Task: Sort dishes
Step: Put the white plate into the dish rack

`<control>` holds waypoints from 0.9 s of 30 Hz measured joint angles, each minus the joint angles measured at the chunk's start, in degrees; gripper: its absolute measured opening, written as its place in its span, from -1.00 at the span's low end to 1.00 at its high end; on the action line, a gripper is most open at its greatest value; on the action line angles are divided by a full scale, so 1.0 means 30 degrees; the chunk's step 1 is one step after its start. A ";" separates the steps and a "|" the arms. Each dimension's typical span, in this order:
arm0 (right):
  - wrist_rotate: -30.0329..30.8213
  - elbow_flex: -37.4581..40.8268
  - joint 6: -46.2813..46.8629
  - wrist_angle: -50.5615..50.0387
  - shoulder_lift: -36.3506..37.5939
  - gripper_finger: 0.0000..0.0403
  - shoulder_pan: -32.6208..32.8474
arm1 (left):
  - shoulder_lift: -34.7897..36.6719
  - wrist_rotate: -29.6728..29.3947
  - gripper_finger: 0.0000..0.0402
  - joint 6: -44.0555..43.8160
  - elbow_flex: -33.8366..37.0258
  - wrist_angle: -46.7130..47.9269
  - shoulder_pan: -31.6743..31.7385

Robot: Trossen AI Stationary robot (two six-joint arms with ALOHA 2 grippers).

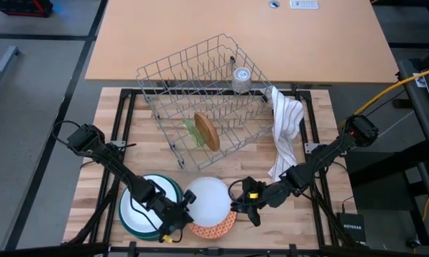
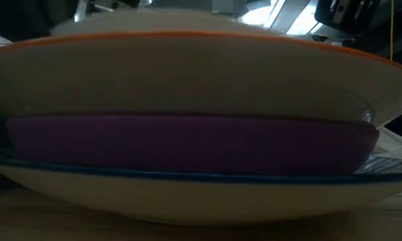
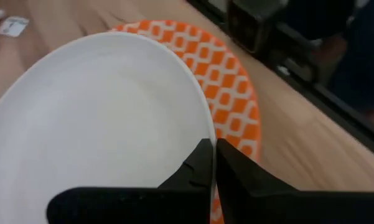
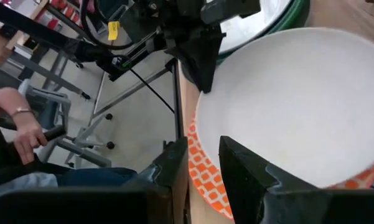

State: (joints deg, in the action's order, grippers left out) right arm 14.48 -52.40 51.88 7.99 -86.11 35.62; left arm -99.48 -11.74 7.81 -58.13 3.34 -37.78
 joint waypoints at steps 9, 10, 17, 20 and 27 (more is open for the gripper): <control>0.0663 -0.0007 0.5209 -0.2332 0.0000 -0.52 0.0000 | 0.0000 -0.0628 -0.99 -0.0816 0.0000 -0.0020 -0.0036; 0.1125 -0.0003 0.6327 -0.3138 0.0000 -0.52 0.0000 | 0.0000 -0.0628 -0.99 -0.0813 0.0000 -0.0019 -0.0036; 0.2594 0.0000 1.1353 -0.6955 0.0000 -0.52 -0.0003 | 0.0000 -0.0650 -1.00 -0.0838 0.0000 -0.0053 -0.0036; 0.3268 -0.0004 1.2747 -0.7047 0.0000 -0.52 -0.0033 | 0.0000 -0.0651 -1.00 -0.0830 0.0000 -0.0059 -0.0036; 0.2190 0.0000 1.2971 -0.7054 0.0000 -0.52 -0.0986 | 0.0000 -0.0657 -1.00 -0.0799 0.0000 -0.0052 -0.0036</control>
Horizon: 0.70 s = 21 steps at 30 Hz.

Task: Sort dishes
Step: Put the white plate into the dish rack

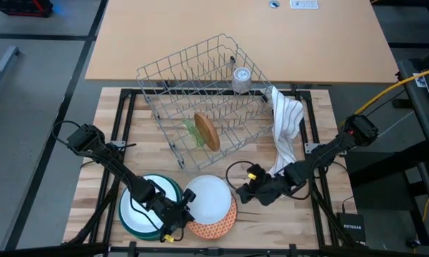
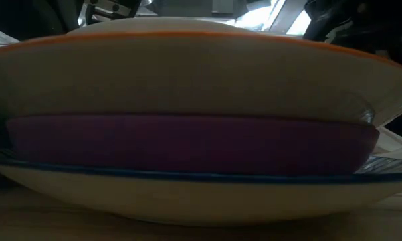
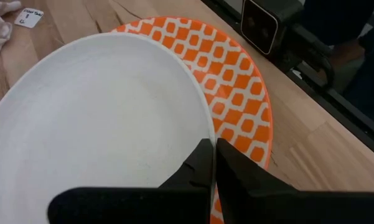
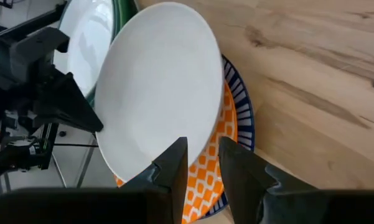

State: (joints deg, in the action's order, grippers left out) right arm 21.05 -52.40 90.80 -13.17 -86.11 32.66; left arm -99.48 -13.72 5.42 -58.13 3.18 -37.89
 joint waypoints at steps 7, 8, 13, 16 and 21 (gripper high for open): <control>-0.2216 0.0000 -0.0352 0.0029 0.0000 -0.52 -0.1414 | 0.0000 0.0000 -1.00 0.0055 0.0000 0.0062 0.0000; -0.2599 0.0000 -0.0364 0.0029 0.0000 -0.52 -0.1600 | 0.0000 0.0000 -1.00 0.0056 0.0000 0.0103 0.0000; -0.3333 0.0000 -0.0406 0.0020 0.0000 -0.52 -0.2081 | 0.0000 0.0000 -1.00 0.0056 0.0000 0.0166 0.0000; -0.2903 -0.0007 -0.0414 -0.0191 -0.0121 -0.52 -0.2043 | 0.0000 0.0000 -1.00 0.0056 0.0000 0.0195 0.0000; -0.3227 -0.0007 -0.1610 -0.0052 -0.1068 -0.52 -0.2023 | 0.0007 0.0000 -1.00 0.0247 -0.0007 0.0228 0.0000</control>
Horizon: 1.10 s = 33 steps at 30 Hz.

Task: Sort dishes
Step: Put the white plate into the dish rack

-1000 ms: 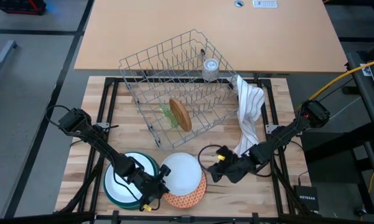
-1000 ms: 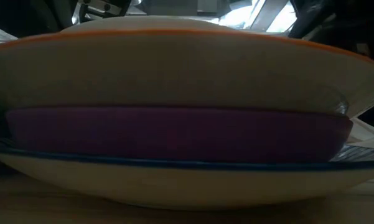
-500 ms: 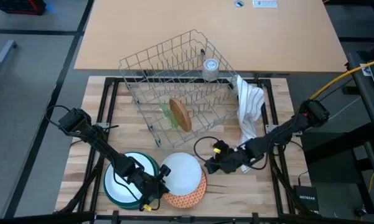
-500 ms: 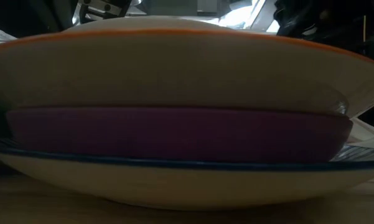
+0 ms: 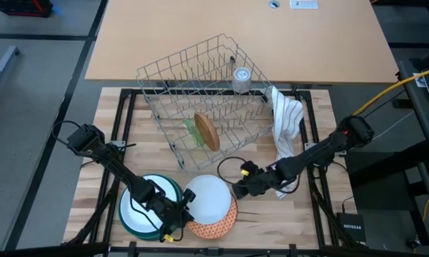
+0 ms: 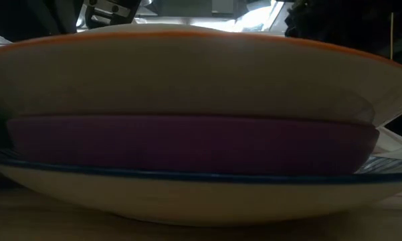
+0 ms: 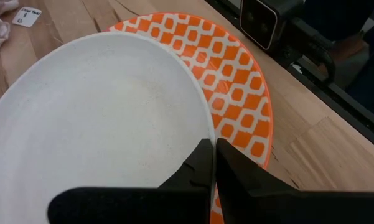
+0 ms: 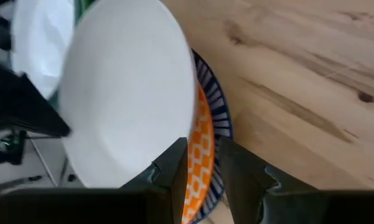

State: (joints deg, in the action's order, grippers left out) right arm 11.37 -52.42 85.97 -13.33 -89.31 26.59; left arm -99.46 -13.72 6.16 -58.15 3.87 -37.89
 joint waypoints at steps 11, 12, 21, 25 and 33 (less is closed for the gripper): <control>-0.2132 0.0000 -0.1788 0.1618 -0.1883 -0.52 0.0000 | 0.0007 0.0000 -0.99 -0.0045 0.0000 0.0047 0.0000; -0.2373 0.0000 -0.1791 0.1804 -0.2012 -0.52 0.0000 | 0.0007 0.0000 -0.99 -0.0047 0.0000 0.0055 0.0000; -0.3859 -0.0002 -0.1783 0.2515 -0.2021 -0.52 -0.0007 | 0.0007 0.0000 -0.99 -0.0346 0.0000 0.0085 0.0000; -0.4318 -0.0015 -0.1776 0.3481 -0.2014 -0.52 0.0000 | 0.0007 0.0011 -0.99 -0.0510 0.0000 0.0095 0.0000; -0.2796 -0.0015 -0.1654 0.3923 -0.2014 -0.52 0.0000 | 0.0007 -0.0007 -0.99 -0.0563 -0.0007 0.0071 0.0002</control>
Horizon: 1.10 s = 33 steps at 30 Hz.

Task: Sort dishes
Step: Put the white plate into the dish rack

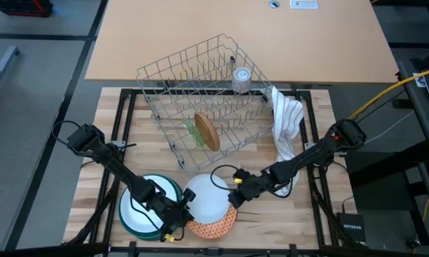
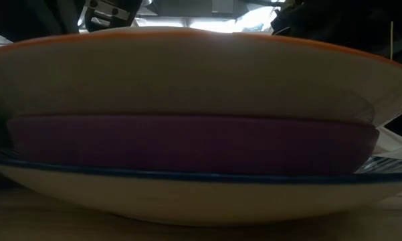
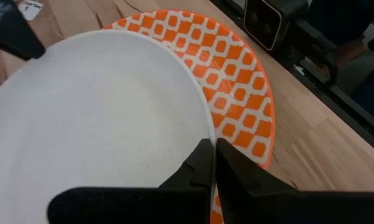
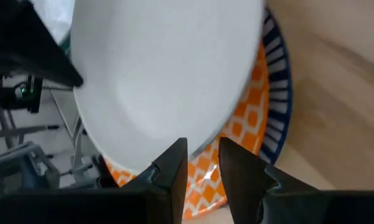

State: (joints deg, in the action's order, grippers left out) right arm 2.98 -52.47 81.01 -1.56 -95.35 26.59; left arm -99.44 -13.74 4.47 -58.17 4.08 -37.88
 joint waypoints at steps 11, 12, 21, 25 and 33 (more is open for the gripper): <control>0.1339 0.0000 0.1930 0.0224 0.0000 -0.52 0.0000 | 0.0000 -0.0155 -0.99 -0.0036 0.0000 -0.0199 -0.0002; 0.1351 0.0000 0.1972 0.0218 0.0000 -0.52 0.0000 | 0.0000 -0.0210 -0.99 -0.0007 0.0000 -0.0246 -0.0002; 0.1484 0.0029 0.4017 0.0193 -0.0168 -0.52 0.0001 | 0.0000 -0.0576 -0.99 0.0750 0.0007 -0.1204 -0.0009; 0.0883 0.0029 0.5366 -0.0049 -0.0168 -0.52 0.0000 | 0.0000 -0.0627 -0.99 0.0720 0.0001 -0.1198 -0.0002; 0.0644 0.0025 0.5904 -0.0008 -0.0232 -0.52 0.0000 | 0.0000 -0.0640 -0.99 0.0794 0.0000 -0.1189 -0.0002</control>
State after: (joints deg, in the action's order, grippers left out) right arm 4.91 -52.39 98.72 -1.58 -96.05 26.59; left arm -99.44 -15.66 6.85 -58.17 0.51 -37.89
